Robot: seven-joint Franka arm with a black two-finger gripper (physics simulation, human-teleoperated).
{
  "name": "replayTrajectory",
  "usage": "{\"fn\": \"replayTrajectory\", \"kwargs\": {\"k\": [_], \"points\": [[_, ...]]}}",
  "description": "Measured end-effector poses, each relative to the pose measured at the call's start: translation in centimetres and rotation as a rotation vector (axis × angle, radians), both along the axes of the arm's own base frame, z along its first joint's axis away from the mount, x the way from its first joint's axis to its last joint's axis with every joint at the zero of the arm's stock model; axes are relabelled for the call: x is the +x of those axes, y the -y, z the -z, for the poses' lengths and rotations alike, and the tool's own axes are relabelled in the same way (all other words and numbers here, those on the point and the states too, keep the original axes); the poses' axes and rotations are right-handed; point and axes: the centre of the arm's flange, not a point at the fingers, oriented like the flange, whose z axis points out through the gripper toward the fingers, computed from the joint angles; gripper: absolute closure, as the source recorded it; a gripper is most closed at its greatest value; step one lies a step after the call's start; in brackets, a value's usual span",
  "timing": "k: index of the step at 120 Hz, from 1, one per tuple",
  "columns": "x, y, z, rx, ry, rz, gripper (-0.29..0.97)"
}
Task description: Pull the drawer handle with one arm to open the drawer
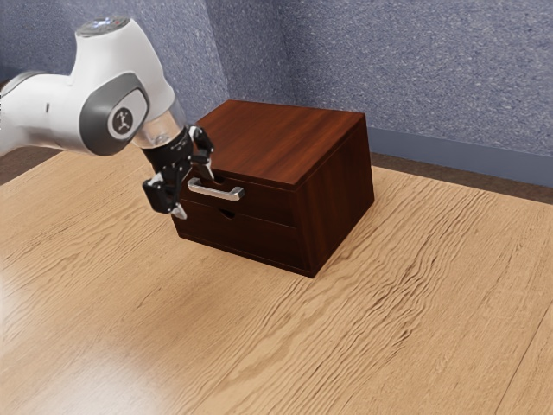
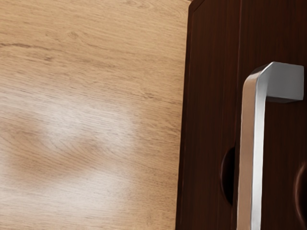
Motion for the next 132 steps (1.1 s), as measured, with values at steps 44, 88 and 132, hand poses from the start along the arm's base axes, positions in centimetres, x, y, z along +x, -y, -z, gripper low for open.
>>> {"fn": "replayTrajectory", "kwargs": {"k": [44, 88, 132], "points": [[1.0, -0.1, 1.0, 0.004, 0.063, 0.007, 0.00], [0.9, -0.1, 2.1, -0.012, 0.089, 0.006, 0.07], [1.0, -0.1, 2.6, -0.016, 0.094, 0.006, 0.24]]}}
